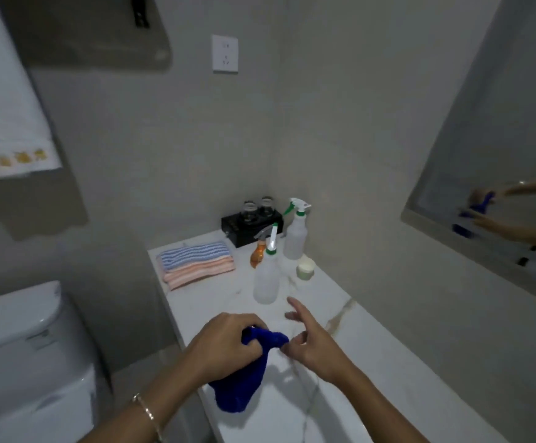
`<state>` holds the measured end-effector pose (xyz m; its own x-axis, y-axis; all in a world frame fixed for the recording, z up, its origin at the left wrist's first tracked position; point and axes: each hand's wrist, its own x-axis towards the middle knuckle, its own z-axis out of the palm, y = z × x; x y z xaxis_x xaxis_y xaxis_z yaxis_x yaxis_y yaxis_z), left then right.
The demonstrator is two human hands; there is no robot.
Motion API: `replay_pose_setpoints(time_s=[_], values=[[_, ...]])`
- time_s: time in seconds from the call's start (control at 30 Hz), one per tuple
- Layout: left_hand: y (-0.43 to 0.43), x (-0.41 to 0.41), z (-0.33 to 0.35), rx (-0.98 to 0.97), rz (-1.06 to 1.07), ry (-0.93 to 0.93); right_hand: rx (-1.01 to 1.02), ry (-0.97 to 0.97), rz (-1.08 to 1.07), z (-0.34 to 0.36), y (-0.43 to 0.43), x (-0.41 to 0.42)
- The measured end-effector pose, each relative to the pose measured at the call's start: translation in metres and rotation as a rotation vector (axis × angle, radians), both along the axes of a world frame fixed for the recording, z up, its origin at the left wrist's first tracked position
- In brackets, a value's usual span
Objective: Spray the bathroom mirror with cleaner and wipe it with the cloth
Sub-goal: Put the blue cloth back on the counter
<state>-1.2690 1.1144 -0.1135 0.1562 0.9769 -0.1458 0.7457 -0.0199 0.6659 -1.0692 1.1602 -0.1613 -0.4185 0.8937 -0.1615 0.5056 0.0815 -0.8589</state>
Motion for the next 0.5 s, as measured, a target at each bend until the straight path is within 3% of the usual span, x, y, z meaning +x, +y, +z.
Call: replay_pose_setpoints(time_s=[0.13, 0.33, 0.5], values=[[-0.013, -0.017, -0.034, -0.131, 0.052, -0.038, -0.059, -0.267, 0.206, -0.036, 0.009, -0.018], [-0.008, -0.064, -0.095, -0.28, 0.236, -0.229, 0.016, -0.418, 0.291, -0.052, 0.04, -0.055], [0.032, -0.097, -0.123, -0.312, 0.234, -0.323, 0.032, -0.579, 0.407, -0.046, 0.084, -0.088]])
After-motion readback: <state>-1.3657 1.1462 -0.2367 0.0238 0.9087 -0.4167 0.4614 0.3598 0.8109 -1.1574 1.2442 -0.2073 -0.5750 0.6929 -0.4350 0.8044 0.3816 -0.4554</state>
